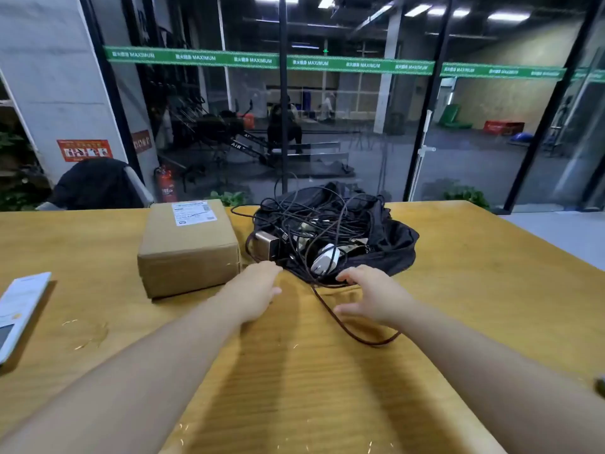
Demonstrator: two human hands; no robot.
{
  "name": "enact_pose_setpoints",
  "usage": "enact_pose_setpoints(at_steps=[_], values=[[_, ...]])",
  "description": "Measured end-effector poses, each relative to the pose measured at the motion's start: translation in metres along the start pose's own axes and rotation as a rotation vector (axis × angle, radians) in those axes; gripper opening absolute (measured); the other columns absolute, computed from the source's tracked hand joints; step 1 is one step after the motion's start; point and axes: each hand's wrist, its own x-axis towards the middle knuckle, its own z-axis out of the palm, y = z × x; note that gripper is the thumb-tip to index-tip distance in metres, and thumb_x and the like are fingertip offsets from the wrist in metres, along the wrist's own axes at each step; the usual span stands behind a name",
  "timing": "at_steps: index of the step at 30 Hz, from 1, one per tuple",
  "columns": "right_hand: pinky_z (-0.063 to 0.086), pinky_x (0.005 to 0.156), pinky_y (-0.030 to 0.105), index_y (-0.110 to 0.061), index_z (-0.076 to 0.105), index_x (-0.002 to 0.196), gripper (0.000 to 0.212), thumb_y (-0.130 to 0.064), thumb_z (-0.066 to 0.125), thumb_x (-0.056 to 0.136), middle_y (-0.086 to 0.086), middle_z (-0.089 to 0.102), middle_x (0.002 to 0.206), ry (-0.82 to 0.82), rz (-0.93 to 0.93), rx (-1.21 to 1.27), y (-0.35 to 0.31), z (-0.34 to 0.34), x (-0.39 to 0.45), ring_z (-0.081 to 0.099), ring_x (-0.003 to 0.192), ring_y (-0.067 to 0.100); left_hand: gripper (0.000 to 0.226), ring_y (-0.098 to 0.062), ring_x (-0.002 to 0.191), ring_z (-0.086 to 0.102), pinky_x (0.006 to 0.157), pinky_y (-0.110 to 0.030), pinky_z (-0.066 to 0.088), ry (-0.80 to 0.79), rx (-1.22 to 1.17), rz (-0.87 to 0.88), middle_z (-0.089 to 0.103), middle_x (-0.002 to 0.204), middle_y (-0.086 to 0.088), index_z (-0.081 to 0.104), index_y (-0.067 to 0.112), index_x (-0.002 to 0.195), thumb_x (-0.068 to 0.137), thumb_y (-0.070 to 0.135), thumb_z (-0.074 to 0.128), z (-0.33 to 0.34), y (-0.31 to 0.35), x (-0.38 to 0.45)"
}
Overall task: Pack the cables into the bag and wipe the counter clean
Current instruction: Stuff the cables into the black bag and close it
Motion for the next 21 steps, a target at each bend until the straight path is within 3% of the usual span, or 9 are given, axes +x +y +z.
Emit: enact_pose_setpoints(at_steps=[2,5,9,13,17,21], values=[[0.045,0.101,0.035,-0.029,0.046,0.134,0.067,-0.053,0.069,0.076,-0.006,0.05,0.134,-0.023,0.042,-0.043,-0.001,0.006,0.005,0.045,0.127,0.016,0.053,-0.026,0.144,0.021,0.115,-0.037,0.025,-0.004,0.045,-0.051,0.019,0.157,-0.01,0.024,0.01,0.148,0.099,0.018,0.042,0.007,-0.002,0.011],[0.047,0.097,0.036,-0.028,0.052,0.131,0.065,-0.059,0.065,0.075,-0.006,0.055,0.131,-0.014,0.084,-0.068,-0.003,0.015,0.013,0.047,0.124,0.015,0.052,-0.033,0.139,0.029,0.11,-0.037,0.031,-0.03,0.16,-0.14,0.016,0.155,-0.02,0.021,0.002,0.146,0.097,0.005,0.037,0.012,-0.001,0.023],[0.049,0.092,0.037,-0.025,0.064,0.119,0.049,-0.053,0.06,0.079,-0.004,0.059,0.117,-0.015,0.056,-0.164,-0.008,0.018,0.022,0.048,0.117,0.017,0.047,-0.029,0.122,0.041,0.099,-0.034,0.039,0.065,0.241,-0.129,0.043,0.136,-0.013,0.035,0.005,0.136,0.091,-0.007,0.033,0.011,0.001,0.032],[0.053,0.084,0.038,-0.021,0.072,0.095,0.022,-0.033,0.058,0.082,-0.002,0.067,0.098,0.003,0.026,-0.145,-0.009,0.019,0.026,0.055,0.101,0.018,0.037,-0.028,0.11,0.046,0.086,-0.035,0.043,0.125,0.328,-0.102,0.052,0.118,-0.008,0.045,0.012,0.119,0.088,-0.007,0.04,0.011,0.0,0.036],[0.053,0.073,0.036,-0.013,0.069,0.092,0.021,-0.023,0.052,0.085,0.002,0.066,0.096,-0.003,0.01,-0.265,-0.009,0.018,0.029,0.056,0.095,0.021,0.037,-0.029,0.102,0.053,0.073,-0.035,0.038,0.139,0.366,-0.086,0.049,0.111,-0.005,0.048,0.013,0.114,0.084,-0.007,0.047,0.012,0.006,0.036],[0.038,0.07,0.032,-0.011,0.052,0.092,0.012,-0.019,0.043,0.091,0.008,0.052,0.096,-0.037,-0.008,-0.392,-0.012,0.022,0.03,0.049,0.098,0.026,0.045,-0.03,0.099,0.053,0.07,-0.036,0.037,0.163,0.313,-0.091,0.045,0.114,-0.005,0.043,0.016,0.122,0.084,-0.007,0.047,0.013,0.006,0.037]])
